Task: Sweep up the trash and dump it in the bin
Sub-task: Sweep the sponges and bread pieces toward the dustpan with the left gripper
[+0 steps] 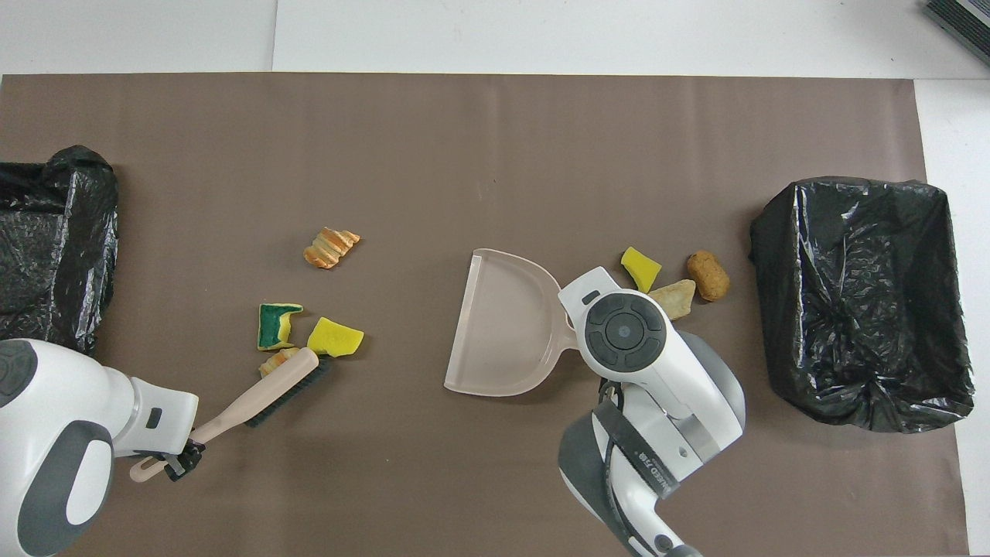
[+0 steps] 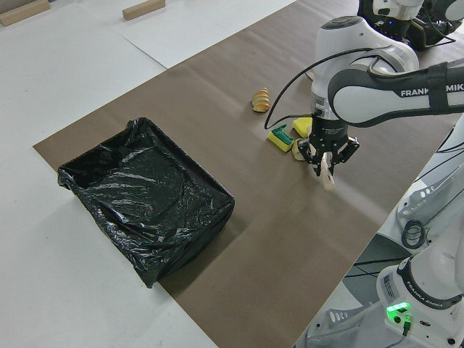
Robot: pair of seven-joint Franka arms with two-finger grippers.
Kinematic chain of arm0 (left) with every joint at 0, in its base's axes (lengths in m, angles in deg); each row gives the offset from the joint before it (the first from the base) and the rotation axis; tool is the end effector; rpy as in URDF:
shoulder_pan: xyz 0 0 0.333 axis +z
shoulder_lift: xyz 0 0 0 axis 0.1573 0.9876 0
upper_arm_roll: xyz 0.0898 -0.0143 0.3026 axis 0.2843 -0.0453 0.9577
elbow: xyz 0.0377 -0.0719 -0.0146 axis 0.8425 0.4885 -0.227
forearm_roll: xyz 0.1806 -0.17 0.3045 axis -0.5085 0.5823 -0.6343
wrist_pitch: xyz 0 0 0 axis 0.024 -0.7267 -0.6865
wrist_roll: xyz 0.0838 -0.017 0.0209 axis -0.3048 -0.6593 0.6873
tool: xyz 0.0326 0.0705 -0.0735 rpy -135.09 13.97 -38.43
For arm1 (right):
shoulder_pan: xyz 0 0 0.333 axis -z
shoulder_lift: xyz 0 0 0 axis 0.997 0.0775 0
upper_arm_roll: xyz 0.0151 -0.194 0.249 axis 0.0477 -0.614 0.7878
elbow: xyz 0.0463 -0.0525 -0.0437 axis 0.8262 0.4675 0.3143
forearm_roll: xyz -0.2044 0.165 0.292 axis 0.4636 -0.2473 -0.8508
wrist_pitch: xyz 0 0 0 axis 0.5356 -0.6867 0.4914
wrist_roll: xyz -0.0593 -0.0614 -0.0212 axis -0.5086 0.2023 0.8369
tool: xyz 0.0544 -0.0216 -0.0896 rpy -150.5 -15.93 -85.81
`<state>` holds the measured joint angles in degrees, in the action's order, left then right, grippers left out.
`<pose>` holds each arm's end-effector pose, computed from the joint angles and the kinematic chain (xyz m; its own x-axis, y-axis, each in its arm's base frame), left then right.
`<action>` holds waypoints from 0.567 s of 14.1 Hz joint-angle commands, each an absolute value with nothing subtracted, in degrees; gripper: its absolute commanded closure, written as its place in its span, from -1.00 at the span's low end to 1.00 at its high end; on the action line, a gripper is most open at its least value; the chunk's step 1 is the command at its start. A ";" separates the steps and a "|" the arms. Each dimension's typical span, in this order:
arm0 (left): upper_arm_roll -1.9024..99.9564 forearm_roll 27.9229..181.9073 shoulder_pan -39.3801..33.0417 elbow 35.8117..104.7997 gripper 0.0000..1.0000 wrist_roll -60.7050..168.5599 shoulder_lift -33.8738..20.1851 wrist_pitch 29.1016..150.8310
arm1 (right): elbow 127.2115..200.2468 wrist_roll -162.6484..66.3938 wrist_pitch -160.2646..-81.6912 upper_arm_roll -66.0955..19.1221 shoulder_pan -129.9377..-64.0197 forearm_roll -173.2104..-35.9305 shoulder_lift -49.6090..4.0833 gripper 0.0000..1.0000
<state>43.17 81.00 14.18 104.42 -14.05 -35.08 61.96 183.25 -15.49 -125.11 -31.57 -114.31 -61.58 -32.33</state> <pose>0.3981 -0.0269 0.3792 0.5522 -0.8142 -0.1795 -0.7939 -0.5792 0.1851 0.4810 0.2433 0.3471 0.2445 0.9457 -0.2142 0.9695 -0.2419 0.0387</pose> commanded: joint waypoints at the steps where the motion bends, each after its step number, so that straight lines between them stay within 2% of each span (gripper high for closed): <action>1: 42.91 81.89 14.94 92.45 1.00 -13.73 -25.63 60.14 | 183.99 -16.66 -126.16 -31.21 -113.42 -61.15 -32.48 1.00; 5: 42.91 81.89 13.97 80.93 1.00 -5.41 -23.94 51.36 | 183.99 -16.75 -126.16 -31.21 -113.15 -61.15 -32.48 1.00; 8: 42.83 81.63 13.71 79.40 1.00 5.39 -24.55 50.20 | 183.99 -16.66 -126.16 -31.21 -113.15 -61.15 -32.48 1.00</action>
